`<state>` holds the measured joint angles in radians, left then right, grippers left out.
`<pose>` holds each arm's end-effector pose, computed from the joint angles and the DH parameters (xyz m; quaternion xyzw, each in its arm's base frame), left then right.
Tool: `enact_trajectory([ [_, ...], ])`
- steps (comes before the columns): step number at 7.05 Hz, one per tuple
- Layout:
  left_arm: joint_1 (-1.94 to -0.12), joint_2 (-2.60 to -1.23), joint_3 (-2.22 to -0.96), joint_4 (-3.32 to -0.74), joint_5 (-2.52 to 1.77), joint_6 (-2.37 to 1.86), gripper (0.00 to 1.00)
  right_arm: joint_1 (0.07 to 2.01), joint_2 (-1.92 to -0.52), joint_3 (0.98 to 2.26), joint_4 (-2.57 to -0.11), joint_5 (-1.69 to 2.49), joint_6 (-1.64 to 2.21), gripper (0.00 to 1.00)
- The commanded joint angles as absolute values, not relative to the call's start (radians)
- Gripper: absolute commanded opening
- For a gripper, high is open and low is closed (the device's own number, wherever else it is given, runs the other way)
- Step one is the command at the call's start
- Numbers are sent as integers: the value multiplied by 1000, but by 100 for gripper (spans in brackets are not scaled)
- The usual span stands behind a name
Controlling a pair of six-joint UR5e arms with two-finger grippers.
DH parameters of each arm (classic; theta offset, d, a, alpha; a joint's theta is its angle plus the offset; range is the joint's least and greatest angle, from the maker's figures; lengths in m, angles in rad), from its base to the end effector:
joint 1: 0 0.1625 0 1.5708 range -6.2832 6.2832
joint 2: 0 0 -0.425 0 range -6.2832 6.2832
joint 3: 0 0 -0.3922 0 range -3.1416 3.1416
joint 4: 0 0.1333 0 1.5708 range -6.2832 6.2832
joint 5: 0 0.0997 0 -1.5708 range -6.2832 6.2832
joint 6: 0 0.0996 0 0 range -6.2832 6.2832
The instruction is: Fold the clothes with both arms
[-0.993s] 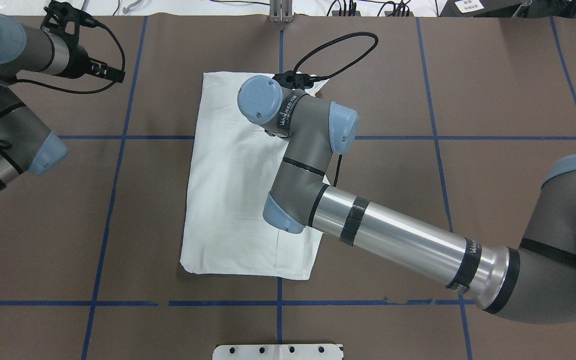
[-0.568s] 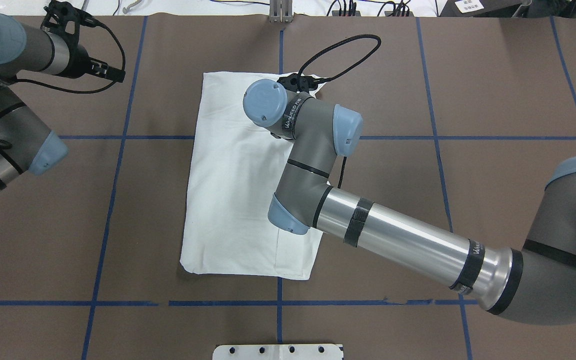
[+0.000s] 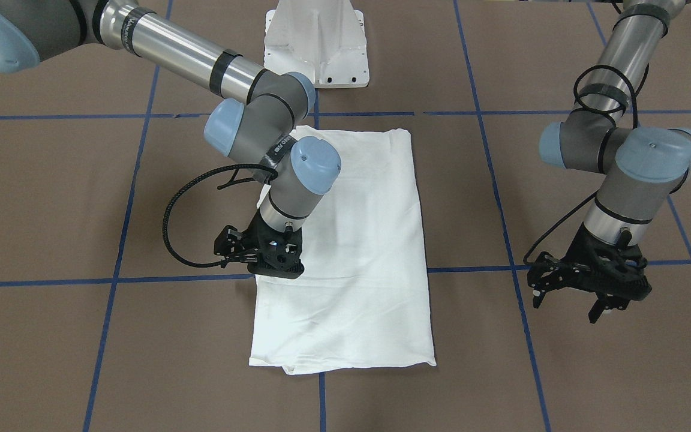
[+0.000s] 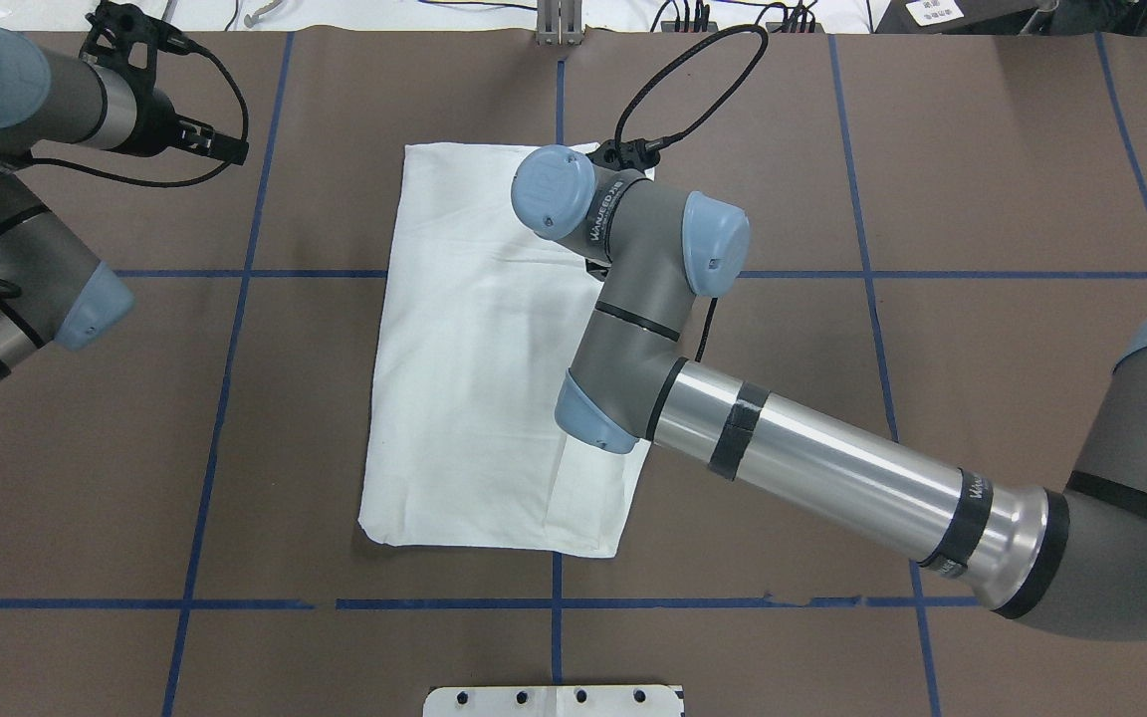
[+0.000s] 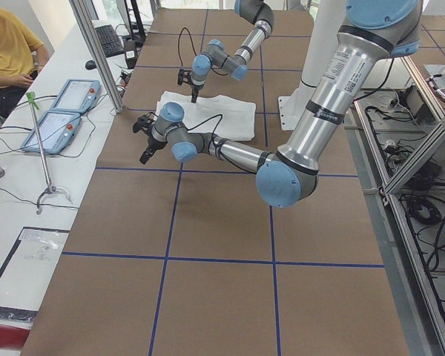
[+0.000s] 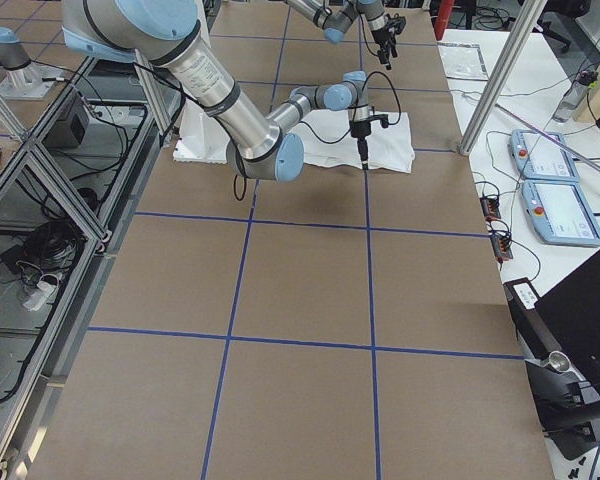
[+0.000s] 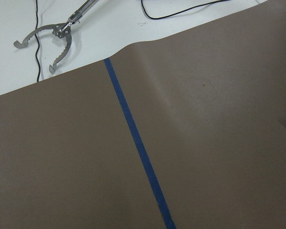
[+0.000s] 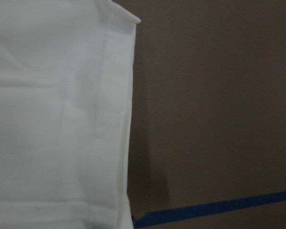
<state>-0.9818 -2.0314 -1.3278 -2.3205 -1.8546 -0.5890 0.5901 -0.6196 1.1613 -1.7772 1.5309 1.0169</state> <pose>0.3052 -0.6466 0.4307 0.3132 0.3598 0.0658 0.8764 -0.5958 -0.5642 0.2683 0.1068 -0.1296 0.0212 0.9856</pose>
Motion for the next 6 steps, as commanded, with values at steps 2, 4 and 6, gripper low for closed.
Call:
enact_trajectory([
  [2,-982,-2023,-1336,-2321,-1855,-589,100,614,-755,1317,-1784,1508,908,100],
  [4,-982,-2023,-1335,-2321,-1855,-588,100,609,-747,1444,-1749,1592,990,100],
  [6,-982,-2023,-1335,-2321,-1855,-588,100,508,-741,1509,-1736,1614,1232,100],
])
